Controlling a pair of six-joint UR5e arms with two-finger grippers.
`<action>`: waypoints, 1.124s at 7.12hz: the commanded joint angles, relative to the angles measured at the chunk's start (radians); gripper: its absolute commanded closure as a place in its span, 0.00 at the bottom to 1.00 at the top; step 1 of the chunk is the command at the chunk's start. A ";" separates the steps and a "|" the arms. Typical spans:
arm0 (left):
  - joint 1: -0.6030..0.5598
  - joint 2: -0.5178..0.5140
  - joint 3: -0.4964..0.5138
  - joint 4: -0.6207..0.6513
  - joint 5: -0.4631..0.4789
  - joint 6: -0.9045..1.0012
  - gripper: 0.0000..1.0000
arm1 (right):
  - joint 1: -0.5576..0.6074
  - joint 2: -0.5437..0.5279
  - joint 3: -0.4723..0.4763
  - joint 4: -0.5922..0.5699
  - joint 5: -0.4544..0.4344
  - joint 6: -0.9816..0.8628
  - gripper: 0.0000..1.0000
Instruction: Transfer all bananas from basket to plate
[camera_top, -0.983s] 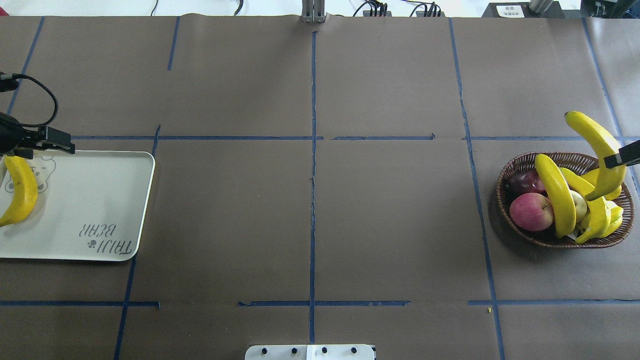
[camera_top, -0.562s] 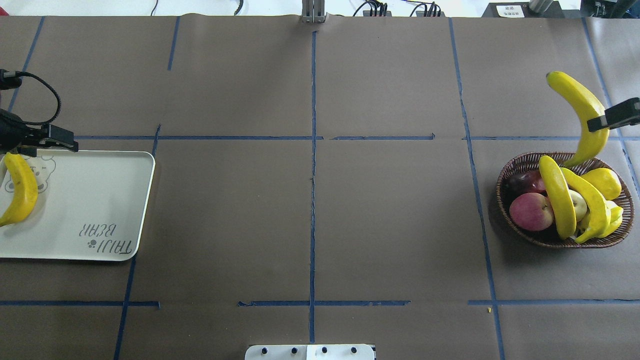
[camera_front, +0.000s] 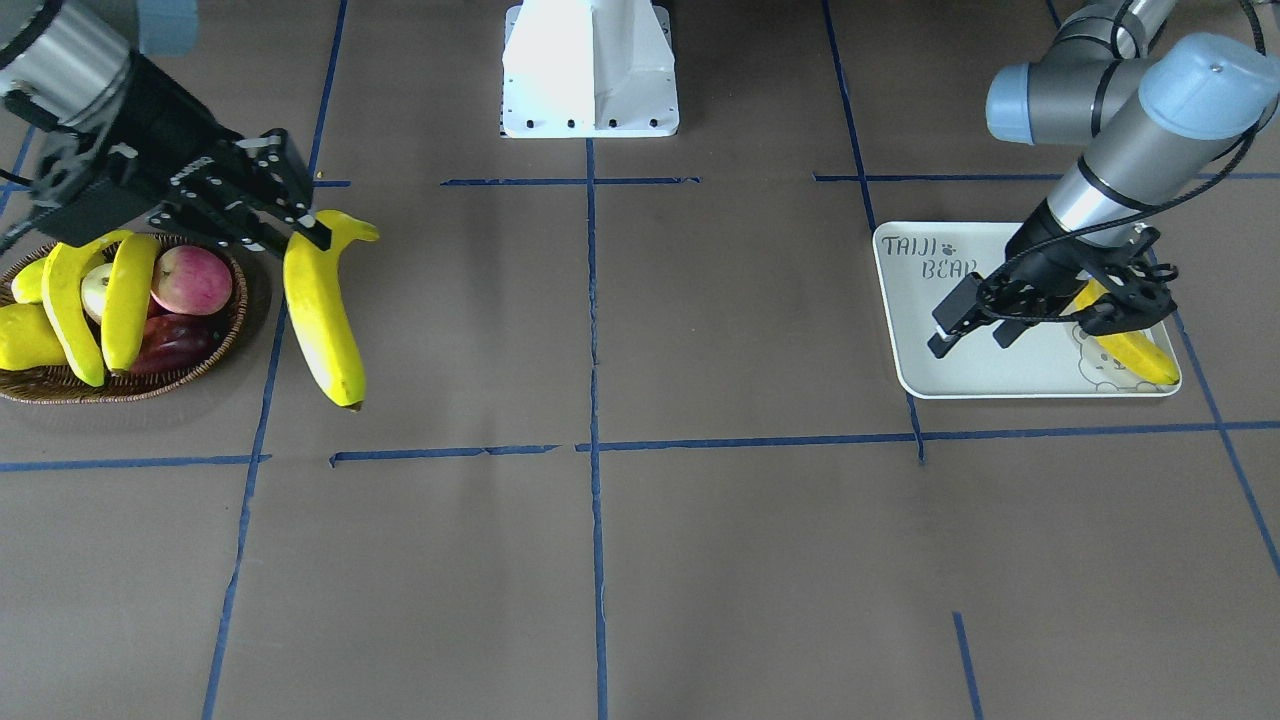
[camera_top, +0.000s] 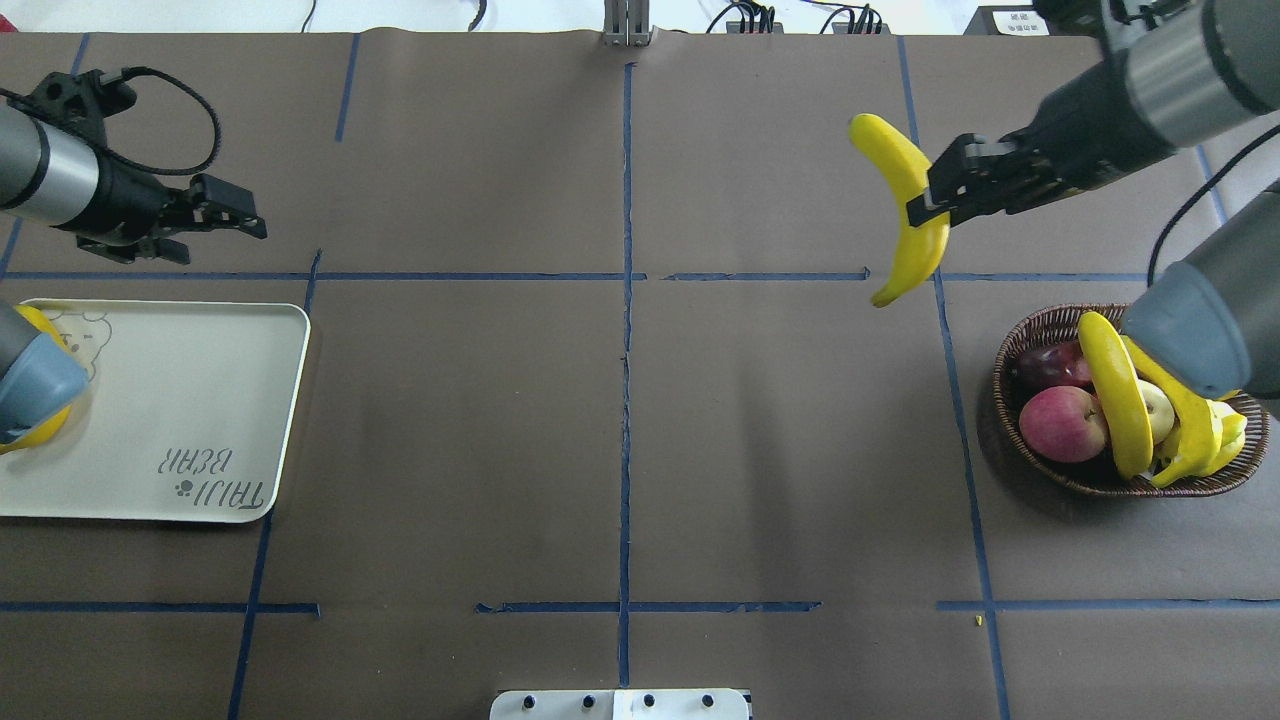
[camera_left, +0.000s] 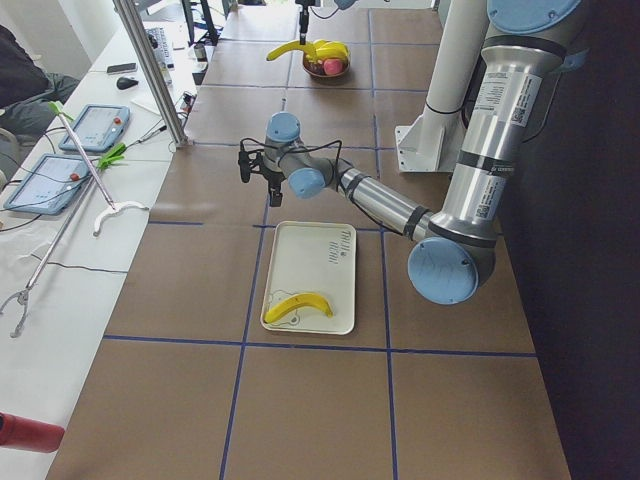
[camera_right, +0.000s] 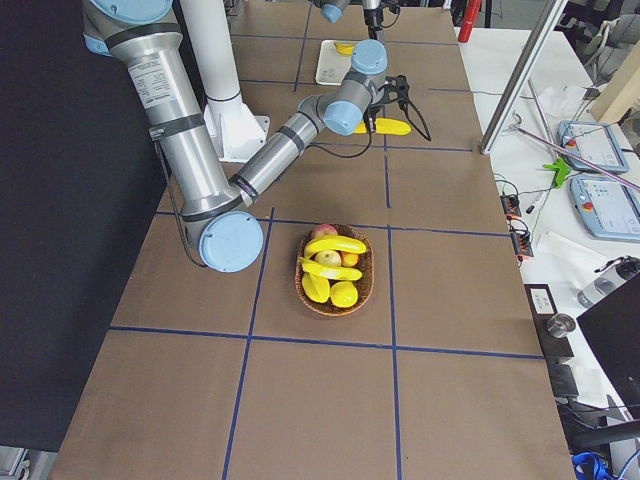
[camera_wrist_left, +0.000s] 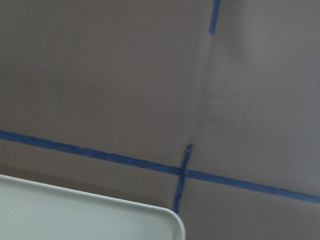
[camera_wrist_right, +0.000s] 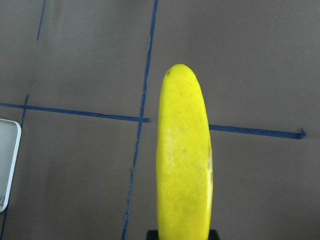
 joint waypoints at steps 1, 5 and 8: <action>0.034 -0.119 0.004 -0.127 0.000 -0.273 0.01 | -0.149 0.036 -0.002 0.115 -0.179 0.129 0.99; 0.174 -0.269 0.009 -0.287 0.012 -0.635 0.01 | -0.422 0.069 -0.003 0.322 -0.531 0.336 0.99; 0.296 -0.329 0.013 -0.281 0.146 -0.638 0.01 | -0.453 0.074 0.000 0.325 -0.567 0.337 0.99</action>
